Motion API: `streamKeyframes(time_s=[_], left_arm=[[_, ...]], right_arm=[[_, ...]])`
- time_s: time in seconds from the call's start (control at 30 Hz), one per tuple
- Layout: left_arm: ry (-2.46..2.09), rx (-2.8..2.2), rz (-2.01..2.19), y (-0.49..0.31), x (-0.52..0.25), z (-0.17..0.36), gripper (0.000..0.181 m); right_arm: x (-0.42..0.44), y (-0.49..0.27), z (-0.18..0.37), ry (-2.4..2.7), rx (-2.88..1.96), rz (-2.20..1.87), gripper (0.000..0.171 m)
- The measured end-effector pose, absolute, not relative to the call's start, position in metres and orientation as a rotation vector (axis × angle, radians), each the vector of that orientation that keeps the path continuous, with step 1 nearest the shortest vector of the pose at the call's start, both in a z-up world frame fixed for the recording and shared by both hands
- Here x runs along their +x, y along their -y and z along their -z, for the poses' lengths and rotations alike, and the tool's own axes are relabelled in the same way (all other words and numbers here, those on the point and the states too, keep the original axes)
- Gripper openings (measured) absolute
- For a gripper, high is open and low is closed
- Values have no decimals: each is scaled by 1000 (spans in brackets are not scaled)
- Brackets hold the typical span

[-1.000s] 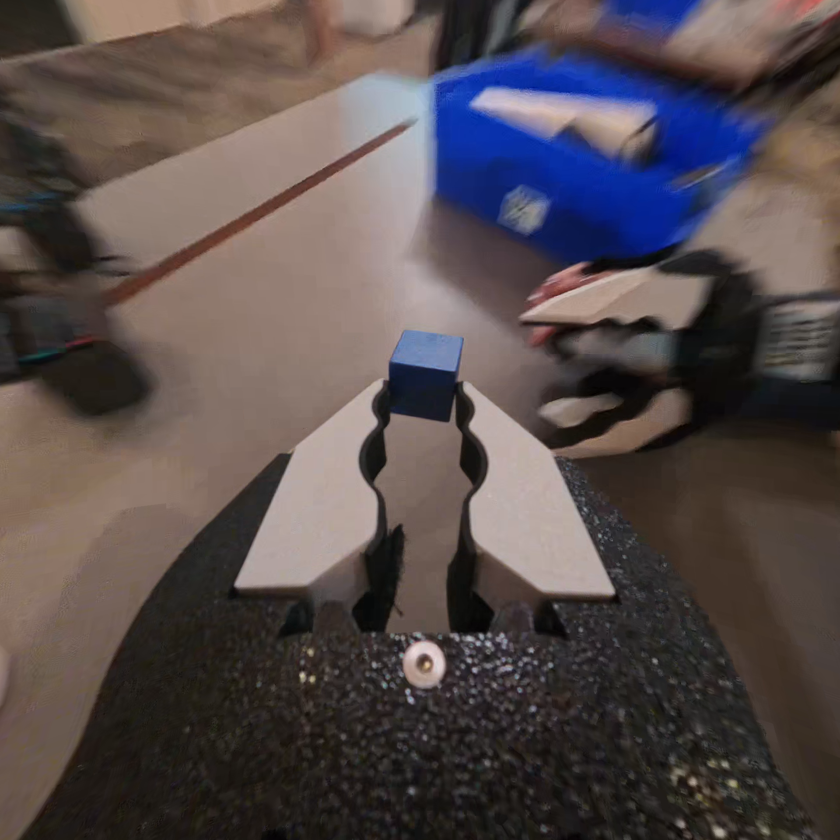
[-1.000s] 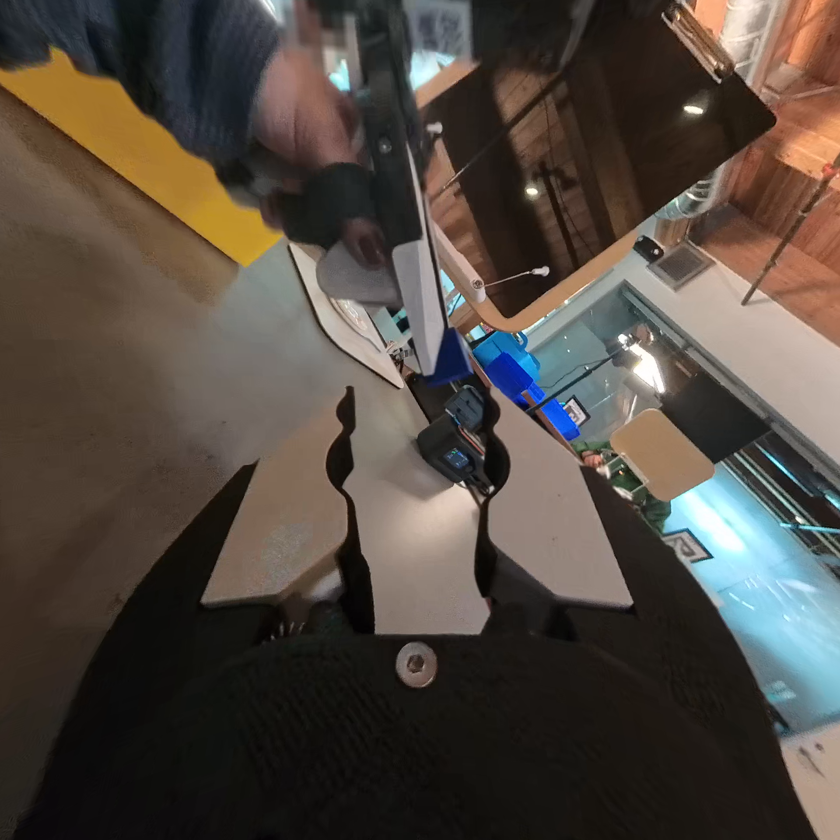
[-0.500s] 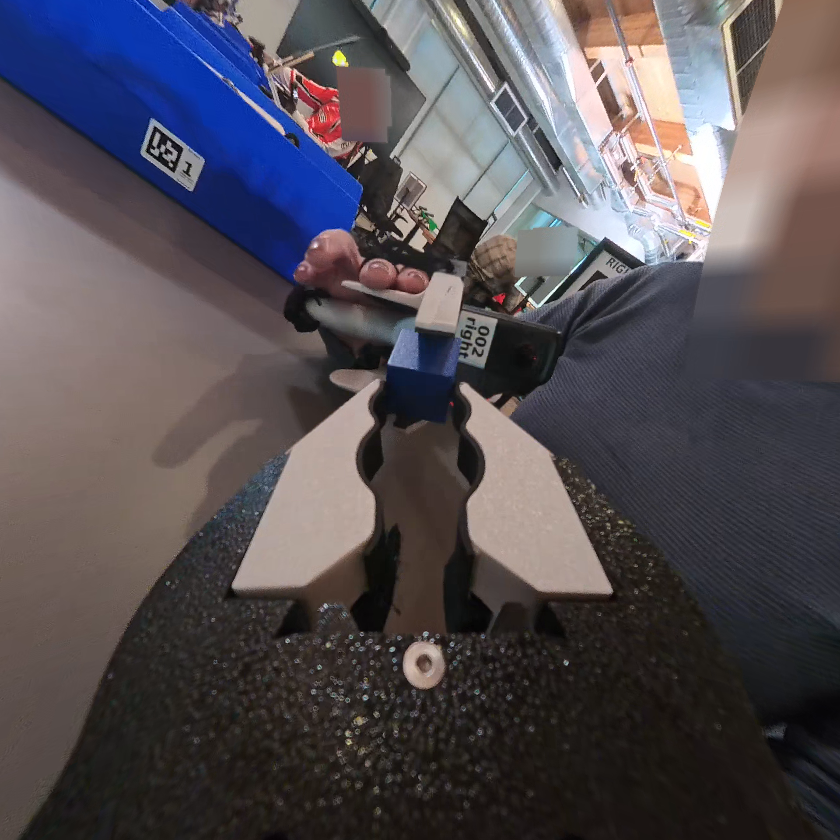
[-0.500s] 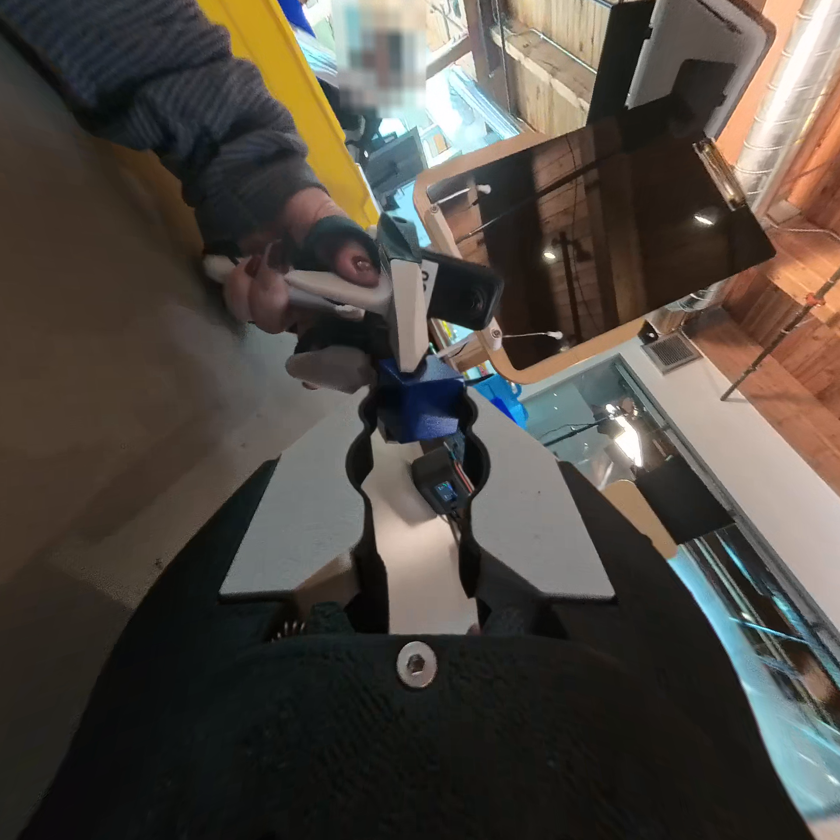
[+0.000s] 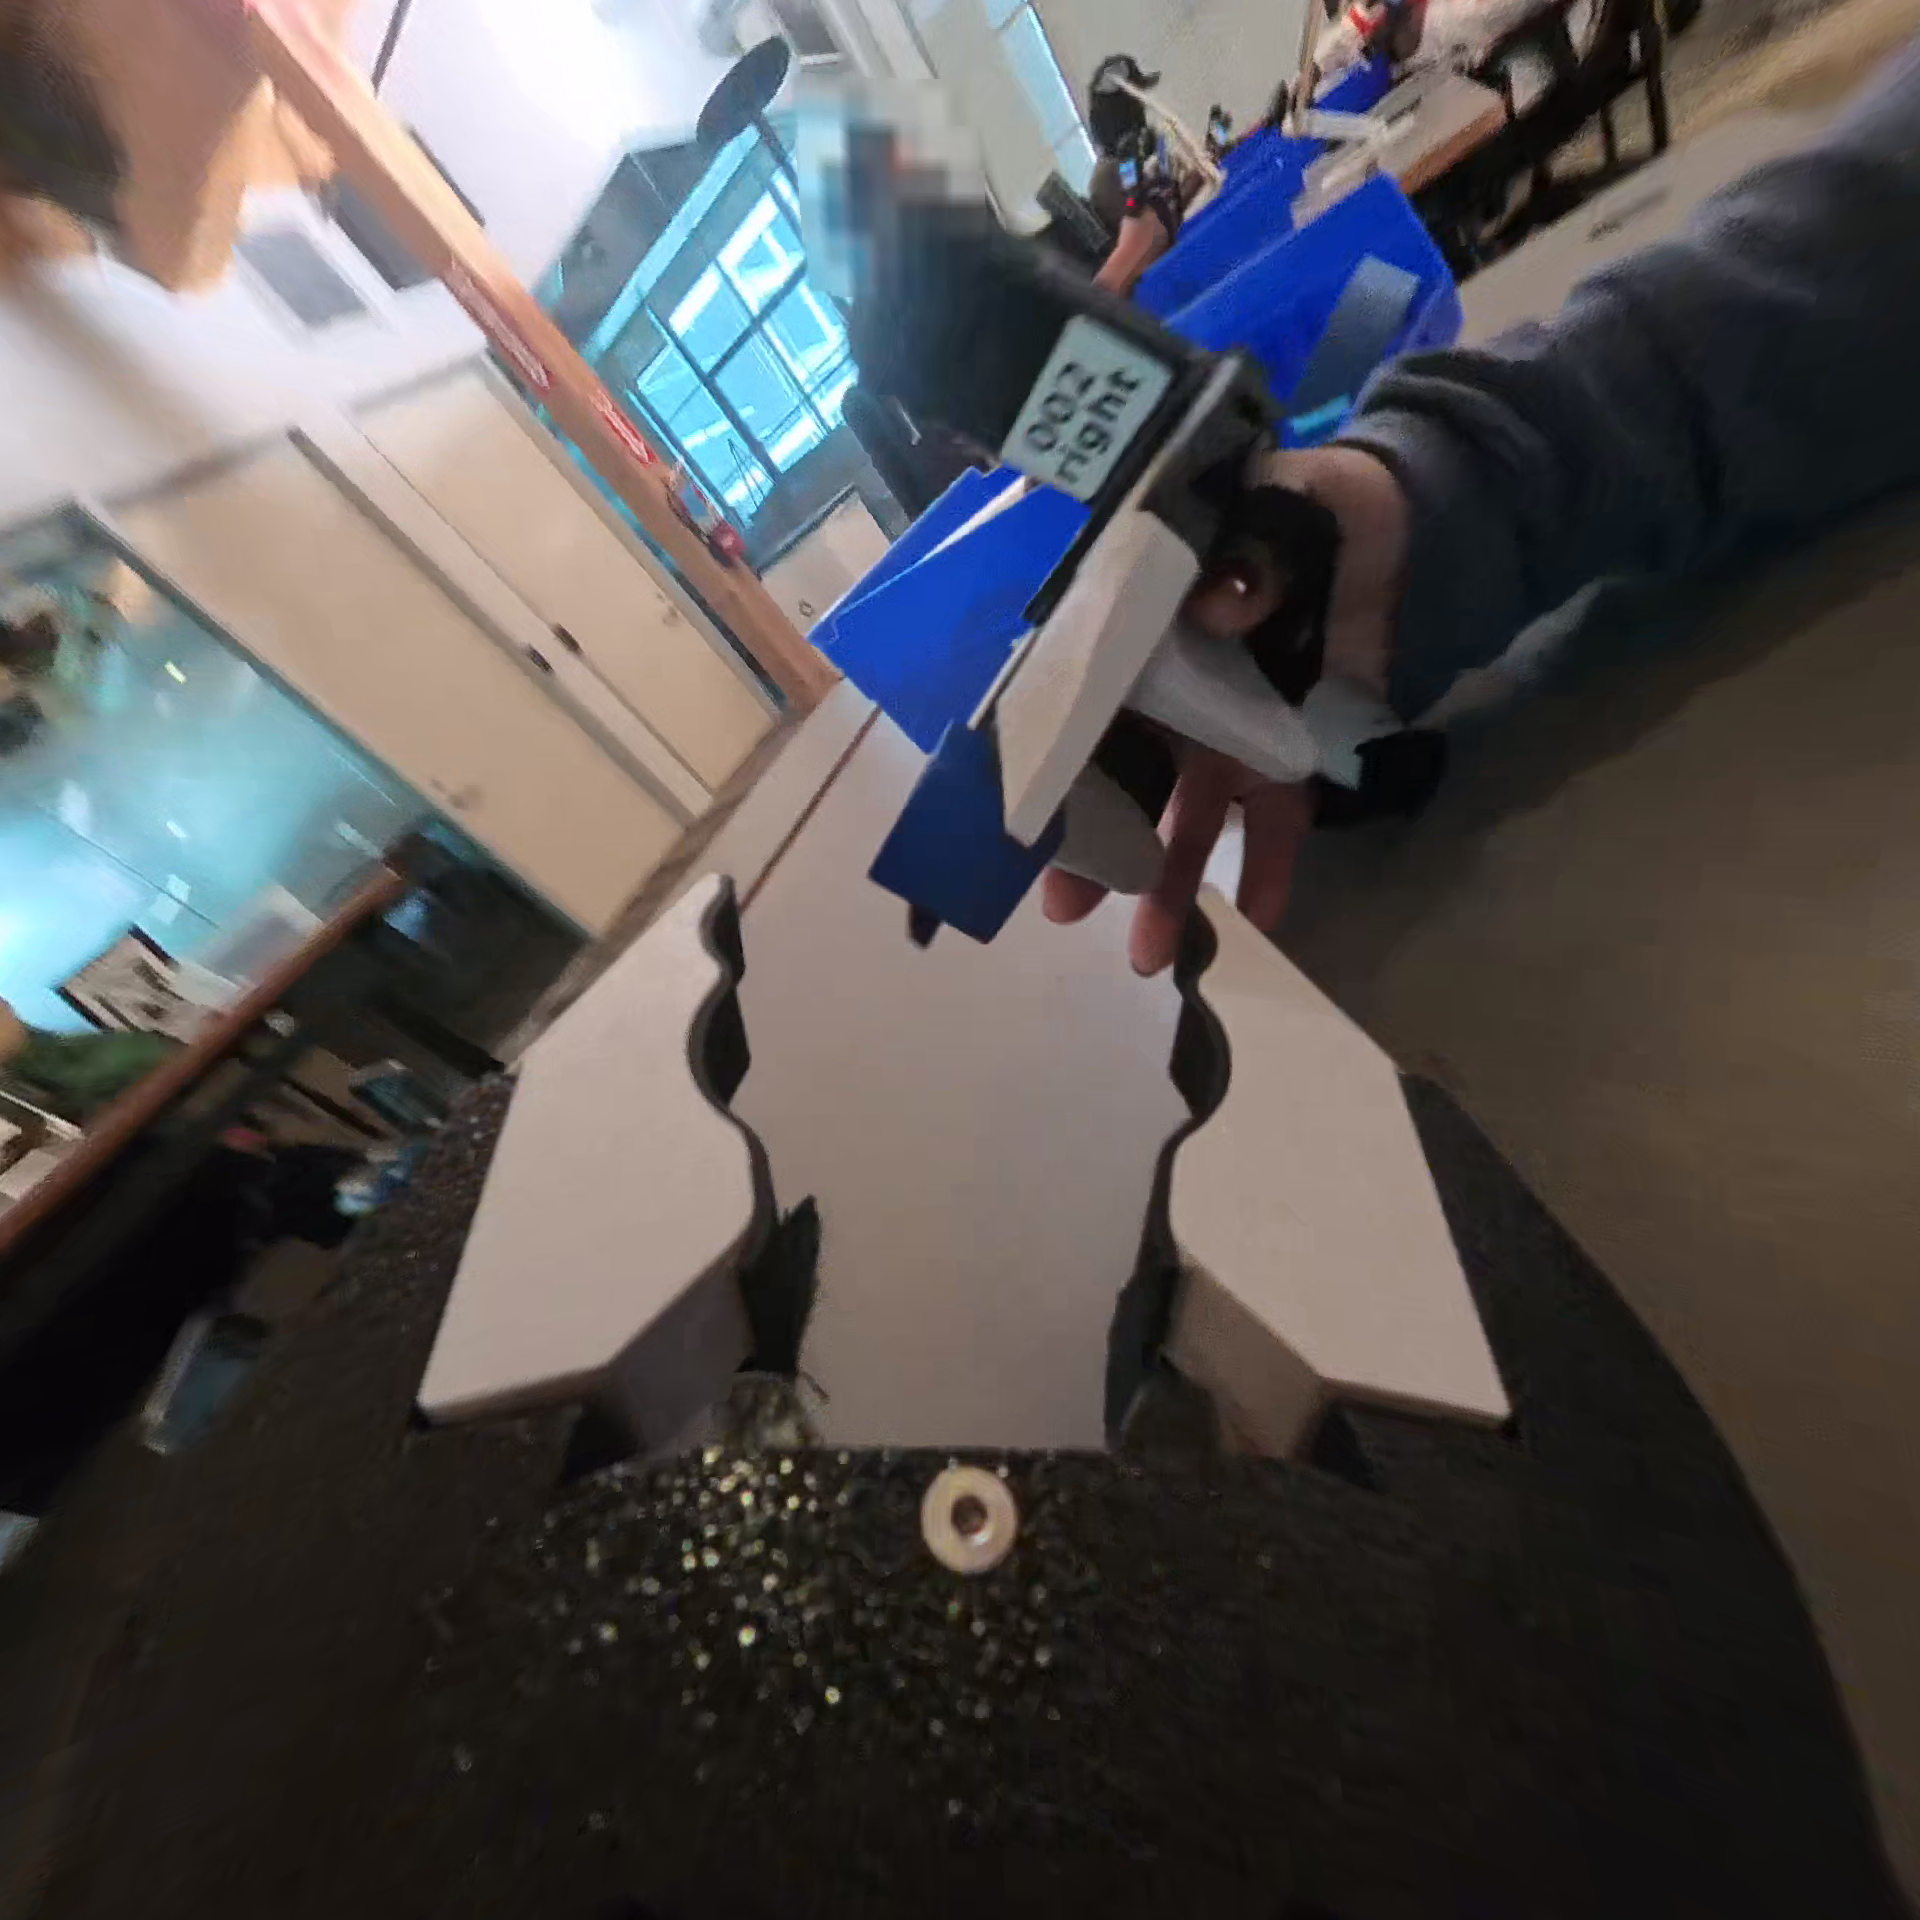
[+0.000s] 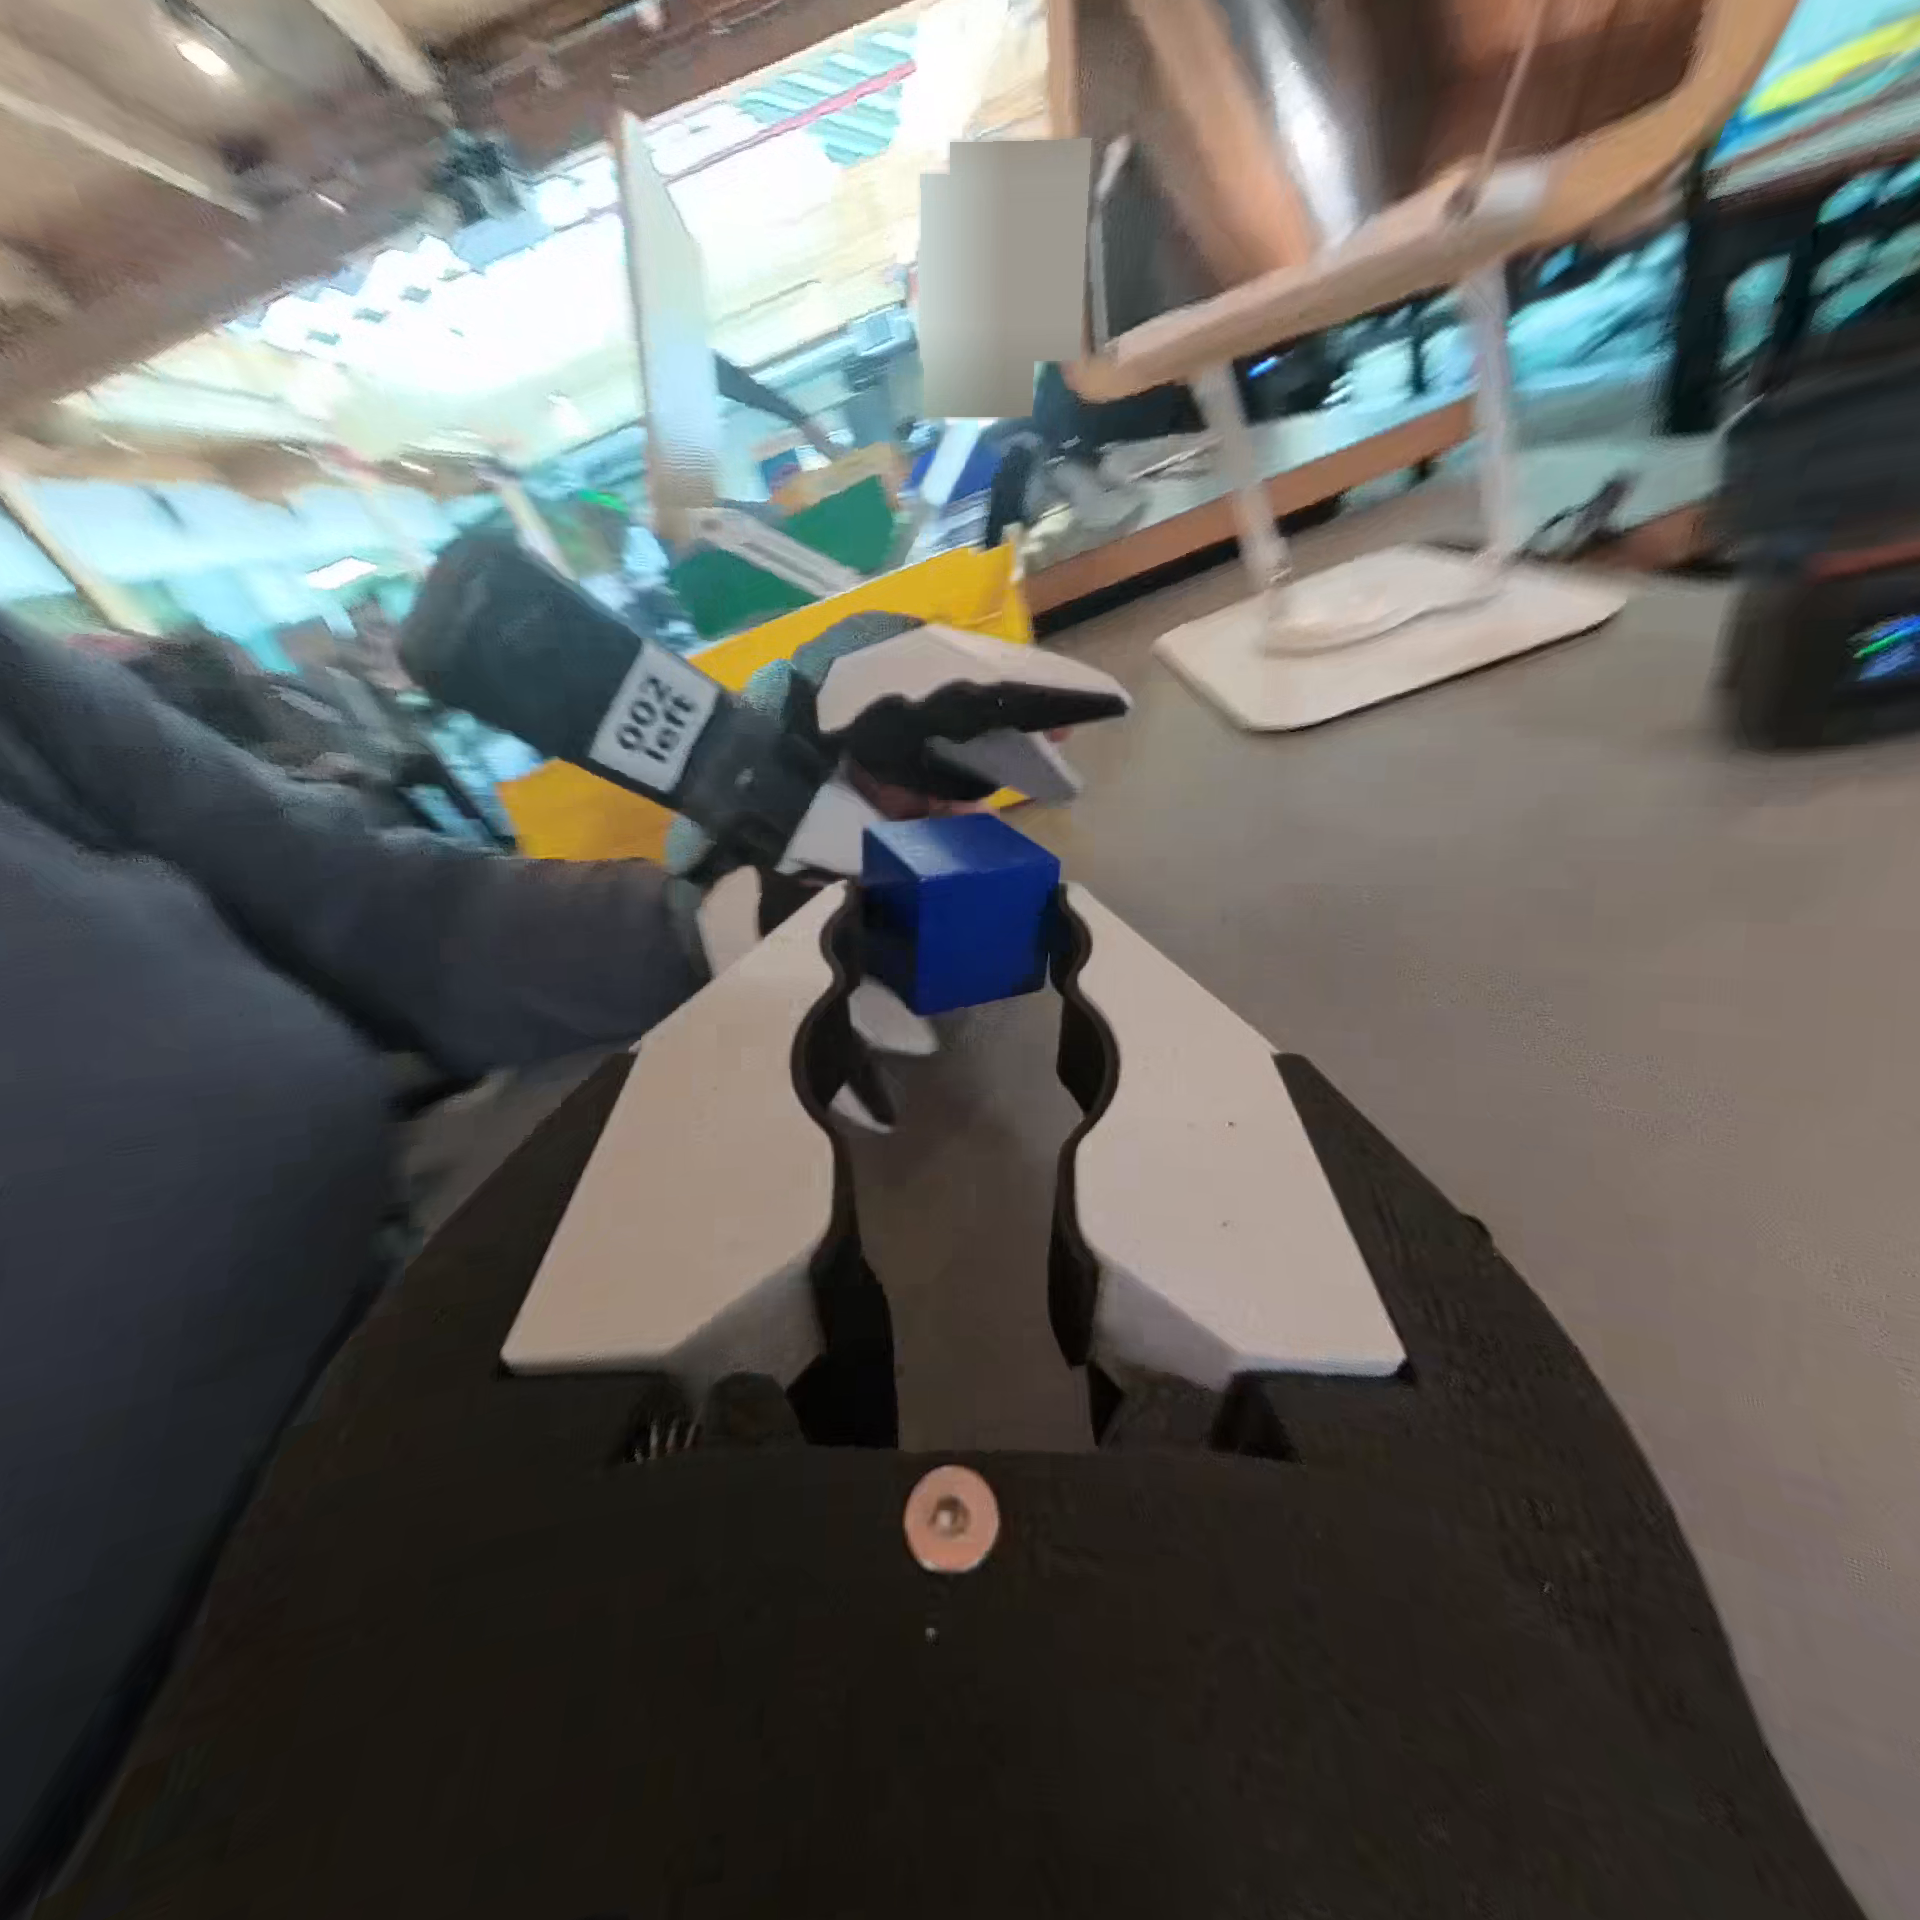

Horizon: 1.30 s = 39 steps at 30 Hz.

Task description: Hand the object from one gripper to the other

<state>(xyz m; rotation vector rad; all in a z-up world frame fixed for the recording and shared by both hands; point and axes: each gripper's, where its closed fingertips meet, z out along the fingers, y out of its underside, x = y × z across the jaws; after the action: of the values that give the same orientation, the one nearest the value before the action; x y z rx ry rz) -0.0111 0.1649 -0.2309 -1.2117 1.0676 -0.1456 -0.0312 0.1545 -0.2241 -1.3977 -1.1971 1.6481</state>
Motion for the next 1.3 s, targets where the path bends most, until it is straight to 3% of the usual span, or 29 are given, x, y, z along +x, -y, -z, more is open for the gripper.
streamKeyframes(time_s=[0.23,0.4,0.5,0.57,0.7,0.87,1.03,1.3], left_arm=[[-1193,-955,-304,-157,-2,228,57],[-1222,-930,-358,-155,3,230,31],[-1142,-1068,-280,-167,-5,229,31],[-1048,-1155,-161,-174,-14,225,31],[-753,-1323,243,-186,-37,212,31],[-332,-1246,870,-185,-59,180,30],[5,-1063,1404,-179,-61,165,30],[94,-1041,1642,-172,-29,173,30]], right_arm=[[-27,-141,231,1217,-1502,-1904,34],[-27,-139,236,1241,-1532,-1899,34],[-30,-150,231,1170,-1496,-1839,40],[-29,-160,219,1096,-1402,-1765,51],[-24,-177,209,1074,-1260,-1491,57],[-24,-191,205,1114,-1010,-841,65],[-37,-166,196,1171,-723,-355,65],[-34,-158,179,1091,-622,-148,55]])
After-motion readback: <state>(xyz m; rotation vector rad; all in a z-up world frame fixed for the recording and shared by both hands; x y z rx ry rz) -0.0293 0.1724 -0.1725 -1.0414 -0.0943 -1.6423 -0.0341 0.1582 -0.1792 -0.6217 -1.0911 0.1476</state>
